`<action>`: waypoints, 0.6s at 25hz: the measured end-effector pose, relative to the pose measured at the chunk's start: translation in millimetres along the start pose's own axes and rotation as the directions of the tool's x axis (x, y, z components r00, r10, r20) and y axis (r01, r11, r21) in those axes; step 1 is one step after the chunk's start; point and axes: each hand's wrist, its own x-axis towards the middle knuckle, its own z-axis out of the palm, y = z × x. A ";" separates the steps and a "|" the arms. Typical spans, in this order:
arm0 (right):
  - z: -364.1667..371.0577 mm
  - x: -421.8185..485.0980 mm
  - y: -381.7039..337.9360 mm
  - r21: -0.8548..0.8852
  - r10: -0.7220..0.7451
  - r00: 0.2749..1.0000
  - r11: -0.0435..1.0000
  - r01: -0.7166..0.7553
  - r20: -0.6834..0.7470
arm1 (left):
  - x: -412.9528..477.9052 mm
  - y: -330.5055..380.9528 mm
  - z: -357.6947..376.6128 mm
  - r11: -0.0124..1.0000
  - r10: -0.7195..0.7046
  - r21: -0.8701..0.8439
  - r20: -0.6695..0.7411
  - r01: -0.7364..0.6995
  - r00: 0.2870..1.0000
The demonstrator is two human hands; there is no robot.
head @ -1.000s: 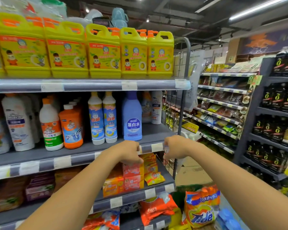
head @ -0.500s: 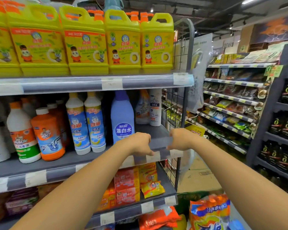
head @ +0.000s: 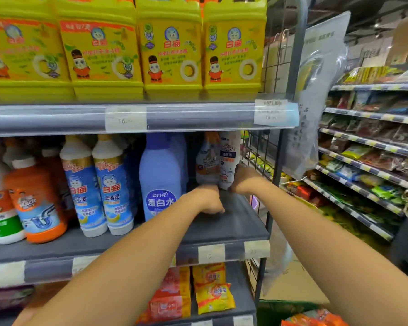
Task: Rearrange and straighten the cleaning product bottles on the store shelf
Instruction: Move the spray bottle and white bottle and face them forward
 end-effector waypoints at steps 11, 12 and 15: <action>56.2 83.8 -1.2 0.882 0.478 0.867 0.459 -0.110 -0.140 | 73.8 -15.4 28.5 0.931 -0.245 -0.320 -0.186 0.177 0.951; 59.7 85.9 1.8 0.898 0.476 0.868 0.430 -0.090 -0.141 | 76.7 -17.9 30.3 0.911 -0.256 -0.381 -0.226 0.157 0.940; 62.5 87.0 7.5 0.901 0.414 0.893 0.433 -0.020 -0.179 | 88.2 -20.7 35.4 0.759 -0.379 -0.646 -0.341 0.079 0.860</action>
